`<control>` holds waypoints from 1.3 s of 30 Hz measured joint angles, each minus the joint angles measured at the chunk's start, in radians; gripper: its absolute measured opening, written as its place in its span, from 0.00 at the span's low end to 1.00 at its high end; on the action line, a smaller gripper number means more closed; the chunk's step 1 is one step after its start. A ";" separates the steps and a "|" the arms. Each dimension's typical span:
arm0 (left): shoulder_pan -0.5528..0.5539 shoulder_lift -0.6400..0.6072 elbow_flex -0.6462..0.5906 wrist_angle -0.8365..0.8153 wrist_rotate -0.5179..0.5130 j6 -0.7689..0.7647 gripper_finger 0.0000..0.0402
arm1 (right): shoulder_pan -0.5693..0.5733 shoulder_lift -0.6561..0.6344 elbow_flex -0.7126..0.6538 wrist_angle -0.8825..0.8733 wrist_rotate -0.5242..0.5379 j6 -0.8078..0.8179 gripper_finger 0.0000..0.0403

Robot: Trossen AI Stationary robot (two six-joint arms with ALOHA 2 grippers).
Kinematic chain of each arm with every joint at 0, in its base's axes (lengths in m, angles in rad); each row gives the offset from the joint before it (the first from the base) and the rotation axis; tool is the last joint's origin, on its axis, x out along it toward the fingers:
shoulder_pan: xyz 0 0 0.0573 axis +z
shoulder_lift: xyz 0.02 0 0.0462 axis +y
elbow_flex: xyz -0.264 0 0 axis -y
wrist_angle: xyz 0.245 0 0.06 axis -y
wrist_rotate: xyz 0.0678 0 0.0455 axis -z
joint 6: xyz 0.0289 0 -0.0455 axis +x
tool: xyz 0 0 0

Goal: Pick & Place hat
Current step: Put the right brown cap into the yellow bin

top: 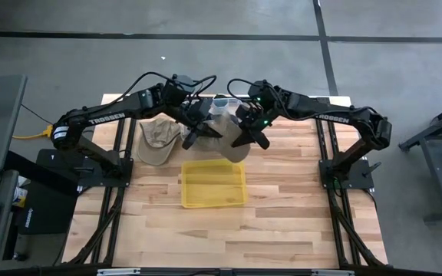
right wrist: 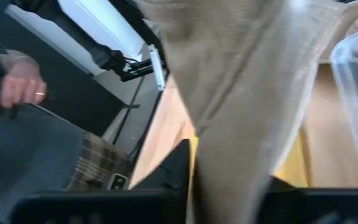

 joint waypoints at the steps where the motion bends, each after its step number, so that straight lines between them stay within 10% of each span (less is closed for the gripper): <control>1: 0.000 0.000 0.000 0.000 0.000 -0.004 0.00 | 0.001 0.000 0.000 0.000 0.011 -0.008 0.09; 15: 0.000 0.000 -0.001 -0.002 0.001 -0.049 0.04 | 0.044 0.000 0.000 0.001 0.061 -0.085 0.01; 29: 0.001 -0.003 -0.001 -0.001 0.010 -0.220 0.66 | 0.044 0.000 0.000 -0.009 0.124 -0.094 0.01; 39: 0.001 -0.062 0.013 -0.014 -0.124 -0.240 0.75 | 0.033 0.000 0.000 -0.038 0.174 -0.117 0.01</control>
